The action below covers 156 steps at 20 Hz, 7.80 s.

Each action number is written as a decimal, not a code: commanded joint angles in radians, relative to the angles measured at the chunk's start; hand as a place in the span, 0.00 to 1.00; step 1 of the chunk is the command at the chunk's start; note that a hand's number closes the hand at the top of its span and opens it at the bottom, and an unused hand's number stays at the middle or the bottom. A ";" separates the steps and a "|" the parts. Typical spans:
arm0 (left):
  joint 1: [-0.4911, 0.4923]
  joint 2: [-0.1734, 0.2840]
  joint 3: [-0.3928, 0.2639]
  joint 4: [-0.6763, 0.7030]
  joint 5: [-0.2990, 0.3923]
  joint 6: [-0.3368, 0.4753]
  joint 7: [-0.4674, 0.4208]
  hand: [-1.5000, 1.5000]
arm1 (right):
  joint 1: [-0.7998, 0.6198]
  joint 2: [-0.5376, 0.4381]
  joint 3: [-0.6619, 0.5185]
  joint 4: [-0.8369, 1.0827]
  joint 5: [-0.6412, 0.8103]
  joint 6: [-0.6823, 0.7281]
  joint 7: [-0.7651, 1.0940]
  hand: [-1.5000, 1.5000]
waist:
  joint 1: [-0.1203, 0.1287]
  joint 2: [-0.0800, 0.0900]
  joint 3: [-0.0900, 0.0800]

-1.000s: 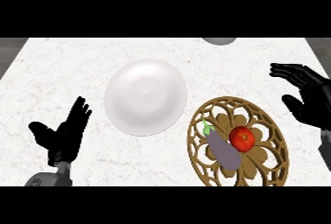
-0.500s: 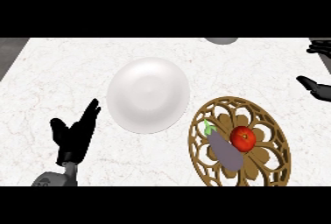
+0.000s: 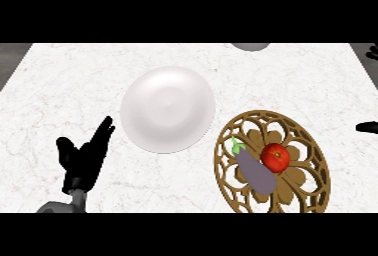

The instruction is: Pick the tomato from the placemat and place it in the plate

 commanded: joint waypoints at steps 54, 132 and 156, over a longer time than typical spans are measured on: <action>0.058 -0.089 0.099 -0.044 -0.077 -0.113 0.092 0.50 | 0.240 0.344 0.311 -0.455 0.980 0.003 0.519 0.00 | -0.004 0.003 -0.005; -0.045 -0.192 0.037 0.044 -0.187 -0.103 0.068 0.50 | -0.388 0.791 0.483 0.322 1.148 -1.423 1.559 0.00 | 0.090 0.036 -0.002; 0.028 -0.128 0.150 0.021 -0.133 -0.149 0.047 0.50 | 0.113 0.756 0.798 -0.272 0.737 -1.617 1.059 0.00 | -0.010 0.004 -0.004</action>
